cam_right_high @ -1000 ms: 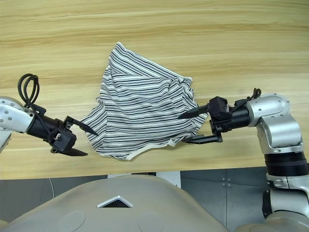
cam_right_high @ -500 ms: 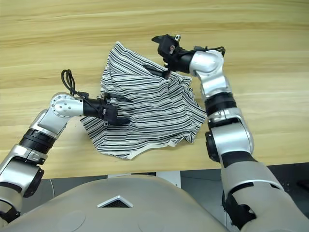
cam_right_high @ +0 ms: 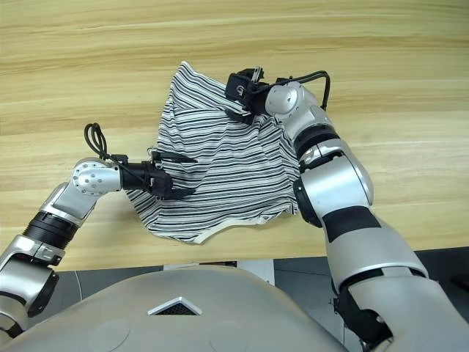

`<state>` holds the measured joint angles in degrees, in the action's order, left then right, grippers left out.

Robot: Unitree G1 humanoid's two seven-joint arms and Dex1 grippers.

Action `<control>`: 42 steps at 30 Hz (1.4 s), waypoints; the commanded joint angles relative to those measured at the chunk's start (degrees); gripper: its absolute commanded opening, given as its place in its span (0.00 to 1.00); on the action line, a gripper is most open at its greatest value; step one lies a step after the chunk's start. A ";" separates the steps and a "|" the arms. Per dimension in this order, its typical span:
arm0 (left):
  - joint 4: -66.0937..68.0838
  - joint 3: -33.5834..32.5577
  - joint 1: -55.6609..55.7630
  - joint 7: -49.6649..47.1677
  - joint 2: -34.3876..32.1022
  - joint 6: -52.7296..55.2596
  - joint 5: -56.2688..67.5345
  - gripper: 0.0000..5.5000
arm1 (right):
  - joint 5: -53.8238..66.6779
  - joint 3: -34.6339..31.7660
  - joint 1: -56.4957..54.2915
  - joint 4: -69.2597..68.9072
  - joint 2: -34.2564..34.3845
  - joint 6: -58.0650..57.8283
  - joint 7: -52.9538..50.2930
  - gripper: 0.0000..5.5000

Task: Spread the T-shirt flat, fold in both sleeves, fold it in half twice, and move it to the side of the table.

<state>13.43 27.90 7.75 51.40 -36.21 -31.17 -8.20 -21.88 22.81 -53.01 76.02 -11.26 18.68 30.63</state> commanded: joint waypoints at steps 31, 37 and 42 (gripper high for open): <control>-2.45 -2.30 -0.53 -7.06 2.61 7.97 -1.38 0.69 | -12.99 2.29 -6.79 1.92 0.11 14.24 -30.43 0.78; -4.08 -6.34 7.11 -4.04 3.52 10.00 4.24 0.69 | -10.02 -0.69 -3.45 0.16 -4.69 19.56 -26.92 0.78; -7.80 -7.65 7.36 3.77 2.91 14.09 13.20 0.69 | 7.42 -11.10 4.12 -5.39 -5.93 24.87 -5.30 0.78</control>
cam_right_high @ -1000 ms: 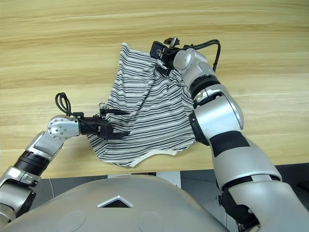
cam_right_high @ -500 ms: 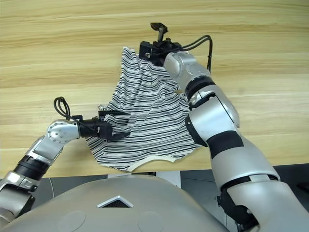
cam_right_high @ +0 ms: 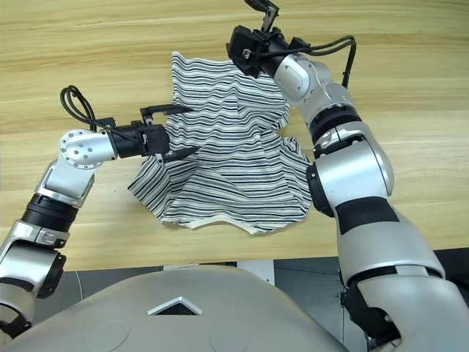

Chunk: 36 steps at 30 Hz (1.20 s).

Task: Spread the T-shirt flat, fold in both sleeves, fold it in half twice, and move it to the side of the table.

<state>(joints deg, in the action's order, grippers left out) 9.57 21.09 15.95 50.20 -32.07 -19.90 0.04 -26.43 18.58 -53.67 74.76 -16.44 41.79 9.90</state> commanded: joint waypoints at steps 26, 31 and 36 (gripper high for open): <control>22.46 -14.38 -6.10 29.55 -12.30 33.00 21.86 0.69 | 41.10 -24.60 23.02 -48.68 -12.61 -29.86 38.85 0.78; 20.67 -14.51 -8.92 36.25 -13.74 36.37 22.66 0.69 | 40.71 -24.16 23.38 -48.72 -11.98 -30.68 38.35 0.78; 21.49 -13.66 -9.93 38.36 -14.92 35.36 20.13 0.69 | 40.40 -23.88 23.80 -49.07 -11.50 -31.18 37.83 0.78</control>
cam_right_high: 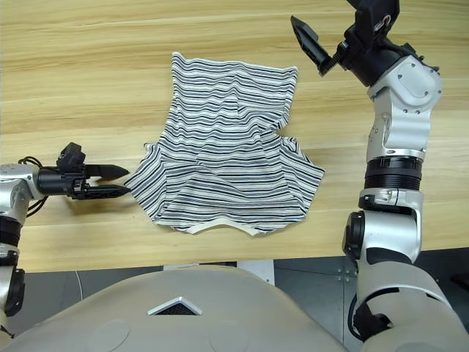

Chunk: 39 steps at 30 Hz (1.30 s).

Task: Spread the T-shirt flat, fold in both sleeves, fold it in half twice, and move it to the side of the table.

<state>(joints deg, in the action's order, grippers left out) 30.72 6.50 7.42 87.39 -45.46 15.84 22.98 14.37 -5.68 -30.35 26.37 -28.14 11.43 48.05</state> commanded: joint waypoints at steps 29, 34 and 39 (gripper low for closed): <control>1.53 4.24 -3.25 -2.87 4.58 -0.62 -6.80 0.02 | -1.52 1.36 2.58 0.61 1.54 0.15 -0.71 0.79; 0.19 3.22 -2.81 -1.58 4.10 0.21 -5.53 0.02 | -1.75 1.81 2.25 0.50 1.69 0.16 -0.86 0.79; -6.84 2.20 -4.40 4.27 0.05 1.84 -1.73 0.02 | -1.95 2.42 2.12 0.85 2.17 0.34 -0.90 0.79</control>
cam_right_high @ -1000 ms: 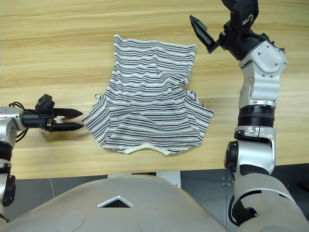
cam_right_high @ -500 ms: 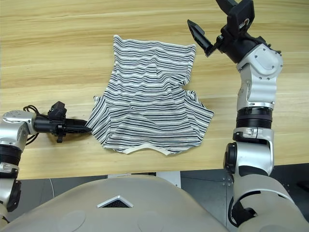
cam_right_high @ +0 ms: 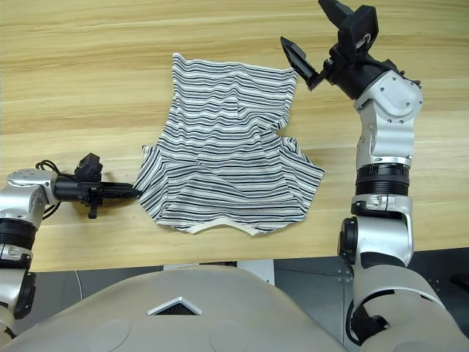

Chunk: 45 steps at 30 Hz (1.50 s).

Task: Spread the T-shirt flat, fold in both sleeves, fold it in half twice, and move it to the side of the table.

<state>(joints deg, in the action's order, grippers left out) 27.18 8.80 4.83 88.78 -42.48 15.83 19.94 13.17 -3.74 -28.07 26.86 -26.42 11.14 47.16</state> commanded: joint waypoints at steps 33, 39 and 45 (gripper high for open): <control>-14.65 5.30 8.47 -0.40 5.79 9.98 4.34 0.02 | -1.70 2.23 -0.48 2.69 2.89 3.02 -0.06 0.79; -8.28 9.14 12.77 -1.24 10.08 8.31 -0.15 0.02 | -1.48 1.98 -0.12 2.61 2.99 3.41 -0.03 0.79; 0.11 13.74 15.75 -1.08 14.30 5.34 -5.93 0.02 | -1.47 2.39 -0.61 2.69 3.43 3.59 0.24 0.79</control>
<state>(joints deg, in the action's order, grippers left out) 25.80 21.54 19.78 88.27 -28.58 22.13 15.86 11.94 -1.55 -28.05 29.55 -23.19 14.60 47.04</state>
